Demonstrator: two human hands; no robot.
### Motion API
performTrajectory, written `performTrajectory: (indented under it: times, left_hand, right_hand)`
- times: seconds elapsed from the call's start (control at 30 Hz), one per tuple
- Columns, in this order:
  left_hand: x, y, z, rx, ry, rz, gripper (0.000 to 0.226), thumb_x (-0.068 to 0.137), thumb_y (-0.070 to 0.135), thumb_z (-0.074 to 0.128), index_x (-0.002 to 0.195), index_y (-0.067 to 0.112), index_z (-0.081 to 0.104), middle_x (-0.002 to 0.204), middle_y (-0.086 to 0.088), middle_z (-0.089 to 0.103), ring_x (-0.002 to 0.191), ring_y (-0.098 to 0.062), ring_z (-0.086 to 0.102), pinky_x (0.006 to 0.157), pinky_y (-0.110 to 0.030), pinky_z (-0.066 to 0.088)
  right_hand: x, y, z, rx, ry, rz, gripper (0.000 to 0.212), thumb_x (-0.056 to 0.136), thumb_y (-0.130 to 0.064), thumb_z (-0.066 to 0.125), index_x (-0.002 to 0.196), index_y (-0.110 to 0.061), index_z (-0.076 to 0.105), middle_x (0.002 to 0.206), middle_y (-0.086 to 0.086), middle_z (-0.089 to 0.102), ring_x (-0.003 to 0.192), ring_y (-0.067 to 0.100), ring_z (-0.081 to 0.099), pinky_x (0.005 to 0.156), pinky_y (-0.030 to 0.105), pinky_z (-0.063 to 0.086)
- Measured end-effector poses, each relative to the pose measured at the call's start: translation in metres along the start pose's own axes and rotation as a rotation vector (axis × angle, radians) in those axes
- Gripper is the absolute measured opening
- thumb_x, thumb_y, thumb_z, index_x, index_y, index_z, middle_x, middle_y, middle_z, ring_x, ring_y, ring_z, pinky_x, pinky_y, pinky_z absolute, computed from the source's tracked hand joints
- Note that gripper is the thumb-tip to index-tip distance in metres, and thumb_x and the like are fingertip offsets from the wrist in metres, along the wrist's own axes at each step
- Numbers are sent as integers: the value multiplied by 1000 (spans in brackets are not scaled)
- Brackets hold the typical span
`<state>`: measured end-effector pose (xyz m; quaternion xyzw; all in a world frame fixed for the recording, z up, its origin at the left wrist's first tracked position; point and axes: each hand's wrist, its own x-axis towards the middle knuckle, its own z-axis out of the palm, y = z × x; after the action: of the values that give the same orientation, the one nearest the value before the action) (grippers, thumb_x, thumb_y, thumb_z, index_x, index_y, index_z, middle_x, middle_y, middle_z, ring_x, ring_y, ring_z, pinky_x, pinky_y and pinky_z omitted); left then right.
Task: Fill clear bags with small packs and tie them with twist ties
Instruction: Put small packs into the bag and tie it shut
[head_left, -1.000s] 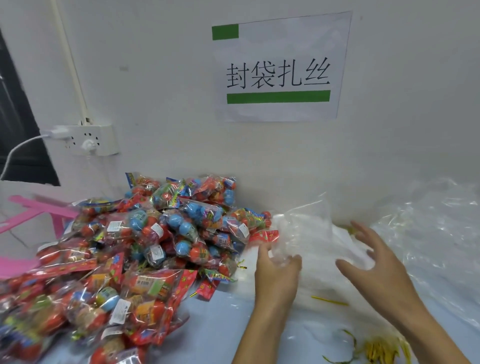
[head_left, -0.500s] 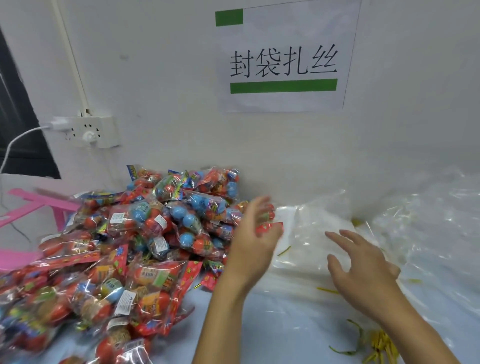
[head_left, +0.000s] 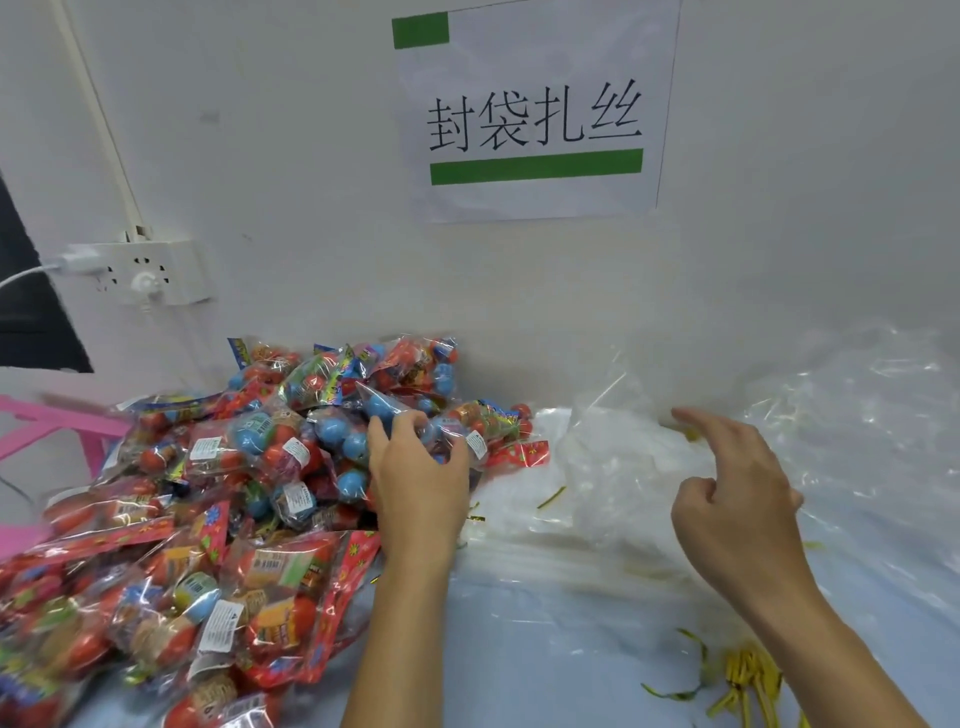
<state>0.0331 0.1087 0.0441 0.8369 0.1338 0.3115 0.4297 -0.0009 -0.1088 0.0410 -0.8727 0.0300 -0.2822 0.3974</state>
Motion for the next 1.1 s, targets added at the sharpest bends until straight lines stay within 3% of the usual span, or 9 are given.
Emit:
performTrajectory:
  times: [0.17, 0.27, 0.37, 0.43, 0.53, 0.67, 0.83, 0.93, 1.1]
  left_hand:
    - [-7, 10, 0, 76, 225, 47, 2, 94, 9, 64, 93, 10, 65, 104, -4, 62, 87, -16, 50, 72, -28, 39]
    - [-8, 25, -4, -70, 313, 108, 11, 91, 8, 62, 83, 16, 58, 87, -1, 64, 79, -19, 58, 65, -27, 42]
    - [-7, 48, -9, -411, 325, 128, 15, 86, 6, 65, 80, 19, 58, 73, 7, 63, 65, -2, 62, 55, -12, 44]
    - [-7, 61, -7, -712, 191, 73, 21, 85, -3, 62, 78, 16, 59, 73, 2, 64, 63, 0, 61, 59, -12, 49]
    - [-14, 68, 2, -1075, -265, -74, 30, 88, -13, 57, 72, 13, 59, 74, -5, 68, 74, -18, 69, 64, -24, 55]
    - [-31, 65, 19, -791, -524, 18, 29, 87, -18, 53, 74, 8, 56, 81, -10, 68, 77, -19, 67, 69, -27, 59]
    - [-31, 59, 22, -532, -556, 65, 22, 88, -5, 57, 78, 15, 63, 89, -3, 72, 76, -9, 63, 66, -17, 50]
    - [-20, 42, 18, -260, -256, 84, 10, 90, 6, 60, 89, 15, 65, 94, 0, 67, 90, -15, 61, 71, -16, 47]
    - [-8, 13, 1, 208, 294, -167, 40, 81, 15, 64, 120, 18, 58, 152, -21, 23, 136, -43, 21, 106, -52, 29]
  right_hand:
    - [-1, -9, 1, 86, 114, -172, 55, 83, 9, 50, 126, -21, 64, 122, 1, 56, 117, 22, 53, 108, 56, 38]
    - [-2, -21, 4, 176, 168, -302, 49, 81, 4, 46, 116, -23, 68, 112, -1, 58, 106, 15, 57, 97, 36, 47]
    - [-4, -32, 8, 295, 80, -333, 44, 88, 5, 48, 110, -26, 70, 103, -7, 63, 94, 5, 61, 74, 11, 47]
    - [-4, -34, 10, 381, -22, -208, 31, 97, -4, 52, 112, -24, 70, 97, -10, 70, 90, 7, 68, 71, 14, 52]
    - [3, -32, 1, 844, -254, 174, 32, 100, -37, 54, 120, -18, 70, 102, 1, 77, 93, 18, 75, 74, 32, 61]
    - [11, -21, -18, 1243, -384, 329, 51, 88, -60, 52, 113, -23, 77, 118, 13, 74, 106, 38, 71, 90, 53, 57]
    - [18, -4, -16, 919, -203, 405, 22, 104, -14, 50, 111, -12, 71, 96, 9, 79, 82, 32, 77, 60, 36, 63]
    - [19, 2, -16, 840, -129, 414, 27, 106, -9, 45, 103, -16, 70, 86, 2, 79, 73, 27, 77, 52, 28, 58]
    - [20, 3, -13, 820, -137, 397, 25, 105, -9, 46, 107, -17, 69, 90, 3, 79, 75, 25, 77, 52, 29, 59]
